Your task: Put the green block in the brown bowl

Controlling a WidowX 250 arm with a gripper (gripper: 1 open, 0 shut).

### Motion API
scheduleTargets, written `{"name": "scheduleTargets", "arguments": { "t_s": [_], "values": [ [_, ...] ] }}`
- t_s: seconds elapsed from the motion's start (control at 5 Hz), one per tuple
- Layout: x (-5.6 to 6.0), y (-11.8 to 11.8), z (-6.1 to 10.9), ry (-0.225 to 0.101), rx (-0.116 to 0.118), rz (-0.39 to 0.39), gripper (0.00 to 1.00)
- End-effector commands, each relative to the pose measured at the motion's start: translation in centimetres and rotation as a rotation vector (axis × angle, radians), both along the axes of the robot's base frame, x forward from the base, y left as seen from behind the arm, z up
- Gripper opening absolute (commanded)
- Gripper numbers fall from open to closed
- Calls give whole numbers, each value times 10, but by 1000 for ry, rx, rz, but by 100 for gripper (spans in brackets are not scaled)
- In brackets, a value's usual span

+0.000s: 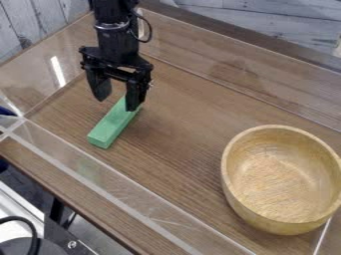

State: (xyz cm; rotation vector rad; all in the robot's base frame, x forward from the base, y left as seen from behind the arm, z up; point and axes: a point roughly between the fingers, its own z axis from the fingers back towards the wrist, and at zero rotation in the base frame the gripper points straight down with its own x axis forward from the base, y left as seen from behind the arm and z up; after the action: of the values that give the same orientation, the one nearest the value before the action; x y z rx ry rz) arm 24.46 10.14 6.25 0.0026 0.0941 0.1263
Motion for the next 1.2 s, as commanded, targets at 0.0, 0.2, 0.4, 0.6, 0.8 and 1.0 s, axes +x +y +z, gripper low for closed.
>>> {"name": "scheduleTargets", "arguments": {
  "t_s": [0.0, 0.2, 0.4, 0.6, 0.8, 1.0],
  "values": [
    [9, -3, 16, -40, 35, -44, 100],
    [13, -6, 16, -44, 65, -71, 0],
    [16, -7, 17, -47, 89, -84, 100],
    [18, -4, 16, -36, 75, -61, 0],
    [18, 0, 16, -23, 61, -36, 100],
    [16, 0, 11, -26, 43, -40, 100]
  ]
}}
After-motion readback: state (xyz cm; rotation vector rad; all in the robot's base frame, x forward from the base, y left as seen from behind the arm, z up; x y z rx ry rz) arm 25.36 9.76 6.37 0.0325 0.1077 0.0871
